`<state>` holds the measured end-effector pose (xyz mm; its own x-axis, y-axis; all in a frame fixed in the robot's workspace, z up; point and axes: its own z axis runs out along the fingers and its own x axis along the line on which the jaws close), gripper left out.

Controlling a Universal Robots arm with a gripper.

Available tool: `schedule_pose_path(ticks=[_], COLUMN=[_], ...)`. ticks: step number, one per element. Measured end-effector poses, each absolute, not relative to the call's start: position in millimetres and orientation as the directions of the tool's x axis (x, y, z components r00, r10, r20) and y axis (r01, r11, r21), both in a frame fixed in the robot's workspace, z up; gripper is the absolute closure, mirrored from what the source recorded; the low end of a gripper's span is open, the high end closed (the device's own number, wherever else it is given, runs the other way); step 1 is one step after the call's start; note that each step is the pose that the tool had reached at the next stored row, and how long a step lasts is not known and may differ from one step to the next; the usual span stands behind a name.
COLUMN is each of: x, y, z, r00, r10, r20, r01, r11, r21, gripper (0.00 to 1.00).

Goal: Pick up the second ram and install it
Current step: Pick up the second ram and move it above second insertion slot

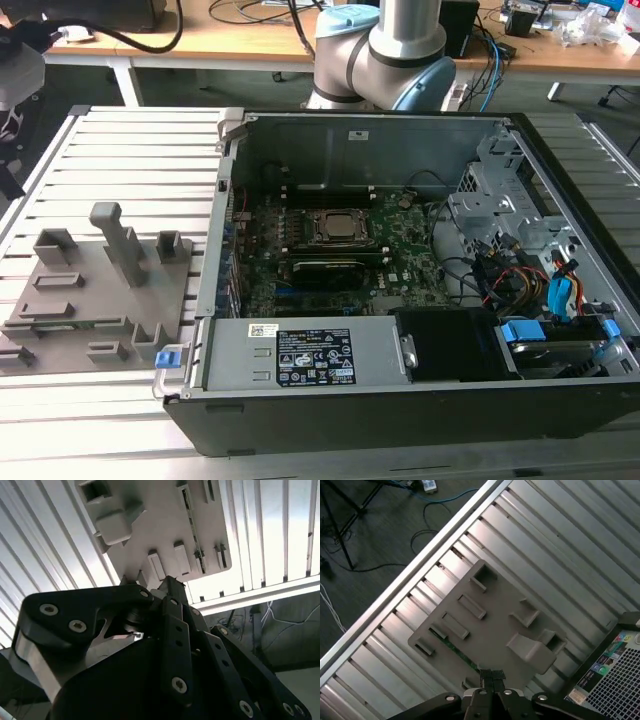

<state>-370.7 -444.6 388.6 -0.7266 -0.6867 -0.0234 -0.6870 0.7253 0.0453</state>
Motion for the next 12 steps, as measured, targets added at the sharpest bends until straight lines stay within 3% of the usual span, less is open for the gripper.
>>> schedule_pose_path(ticks=[12], x=[-370.7], y=[-444.6], z=[388.6], r00=[-0.52], r10=[-0.854], r20=[-0.023], r01=[-0.854], r11=[0.518], r21=[0.045], gripper=[0.89])
